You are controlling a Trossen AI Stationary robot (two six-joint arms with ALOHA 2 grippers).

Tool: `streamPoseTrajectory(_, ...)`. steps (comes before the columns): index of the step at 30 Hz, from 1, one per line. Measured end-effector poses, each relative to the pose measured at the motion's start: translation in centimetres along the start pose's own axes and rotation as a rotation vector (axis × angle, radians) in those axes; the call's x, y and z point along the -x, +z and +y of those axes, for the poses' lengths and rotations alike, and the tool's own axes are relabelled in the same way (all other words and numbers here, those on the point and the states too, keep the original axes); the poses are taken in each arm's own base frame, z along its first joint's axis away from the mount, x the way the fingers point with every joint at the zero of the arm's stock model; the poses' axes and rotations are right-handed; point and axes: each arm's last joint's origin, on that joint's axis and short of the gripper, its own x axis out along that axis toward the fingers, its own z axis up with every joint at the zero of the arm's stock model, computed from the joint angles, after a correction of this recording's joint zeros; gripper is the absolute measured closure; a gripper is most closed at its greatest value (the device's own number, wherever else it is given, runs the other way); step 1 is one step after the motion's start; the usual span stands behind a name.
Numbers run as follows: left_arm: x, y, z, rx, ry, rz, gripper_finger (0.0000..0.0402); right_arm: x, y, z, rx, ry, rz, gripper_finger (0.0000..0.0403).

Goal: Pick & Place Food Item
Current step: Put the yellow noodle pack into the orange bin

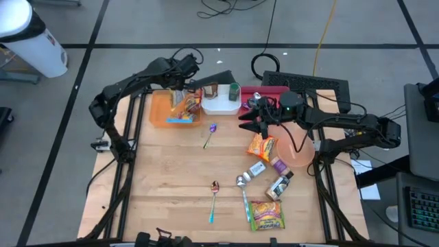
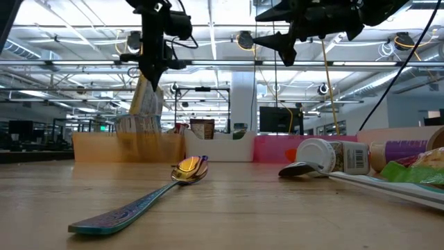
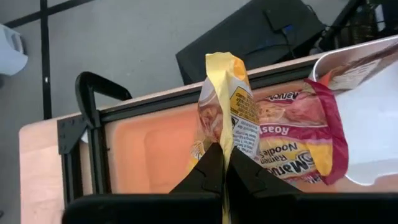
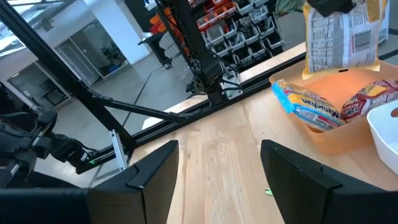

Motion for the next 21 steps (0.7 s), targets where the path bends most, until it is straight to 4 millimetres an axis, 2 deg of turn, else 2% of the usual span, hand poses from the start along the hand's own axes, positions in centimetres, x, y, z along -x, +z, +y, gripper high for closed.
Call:
streamPoseTrajectory(7, -2.3, -0.2, -1.5, -0.011, 0.041, 0.045, 0.0401, 0.0, -0.2, -0.1, -0.003, -0.01, 0.023, 0.0179)
streamPoseTrajectory(21, -5.6, -0.6, -3.1, -0.005, 0.108, 0.107, 0.0401, 0.0, -0.3, -0.1, -0.003, -0.01, 0.023, 0.0179)
